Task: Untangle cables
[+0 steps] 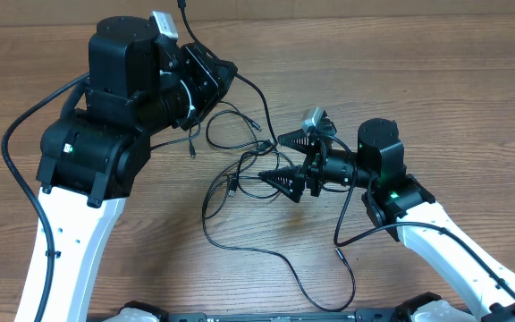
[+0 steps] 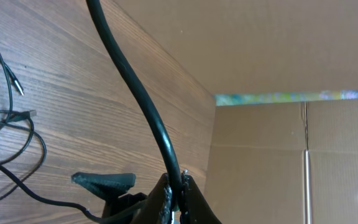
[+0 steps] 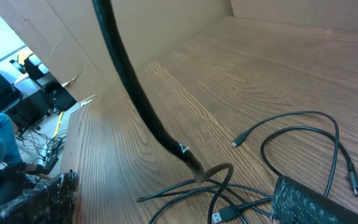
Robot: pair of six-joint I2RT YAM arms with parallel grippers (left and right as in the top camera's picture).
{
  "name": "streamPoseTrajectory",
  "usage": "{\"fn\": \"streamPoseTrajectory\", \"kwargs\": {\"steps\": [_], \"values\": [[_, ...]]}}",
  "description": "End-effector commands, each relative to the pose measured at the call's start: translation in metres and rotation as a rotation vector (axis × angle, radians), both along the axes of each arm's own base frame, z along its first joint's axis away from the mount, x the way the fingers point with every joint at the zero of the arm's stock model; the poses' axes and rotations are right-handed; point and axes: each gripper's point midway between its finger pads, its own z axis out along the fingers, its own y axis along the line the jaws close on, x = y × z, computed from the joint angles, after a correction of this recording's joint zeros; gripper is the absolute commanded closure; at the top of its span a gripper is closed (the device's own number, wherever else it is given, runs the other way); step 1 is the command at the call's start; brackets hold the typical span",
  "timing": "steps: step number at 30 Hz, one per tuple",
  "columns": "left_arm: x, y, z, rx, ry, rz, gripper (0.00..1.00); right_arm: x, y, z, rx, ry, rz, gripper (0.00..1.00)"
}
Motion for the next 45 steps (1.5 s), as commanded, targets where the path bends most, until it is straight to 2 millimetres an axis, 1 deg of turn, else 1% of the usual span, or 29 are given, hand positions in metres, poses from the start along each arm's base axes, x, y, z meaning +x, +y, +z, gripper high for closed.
{"fn": "streamPoseTrajectory", "kwargs": {"steps": [1, 8, 12, 18, 21, 25, 29, 33, 40, 45], "values": [[-0.005, 0.0, 0.012, -0.04, -0.004, 0.004, 0.96, 0.002, 0.002, 0.005, 0.007, 0.003, -0.004, 0.0], [-0.005, 0.0, 0.013, -0.097, 0.038, 0.042, 0.96, 0.0, 0.007, 0.01, 0.022, -0.01, 0.006, 0.0], [-0.004, 0.0, 0.015, -0.12, 0.048, 0.054, 0.96, 0.002, 0.009, 0.01, 0.014, -0.021, -0.015, 0.0], [-0.005, -0.001, 0.016, -0.146, 0.066, 0.061, 0.96, 0.008, 0.013, 0.002, -0.005, -0.017, -0.046, 0.0], [-0.005, -0.003, 0.018, -0.184, 0.089, 0.07, 0.96, 0.014, 0.016, -0.007, -0.016, -0.014, -0.06, 0.0], [-0.006, -0.012, 0.03, -0.237, 0.067, 0.03, 0.96, 0.022, 0.024, -0.021, -0.021, -0.017, -0.063, 0.0], [-0.005, -0.019, 0.046, -0.298, 0.034, -0.004, 0.96, 0.031, 0.032, -0.03, -0.003, -0.047, -0.057, 0.0], [-0.006, -0.022, 0.052, -0.319, 0.022, -0.025, 0.96, 0.037, 0.034, -0.035, 0.002, -0.061, -0.063, 0.0], [-0.009, -0.027, 0.055, -0.36, 0.048, -0.046, 0.96, 0.051, 0.028, -0.035, -0.012, -0.087, -0.146, 0.0], [-0.018, -0.036, 0.063, -0.403, 0.061, -0.115, 0.96, 0.054, 0.029, -0.025, 0.012, -0.128, -0.153, 0.0]]}}
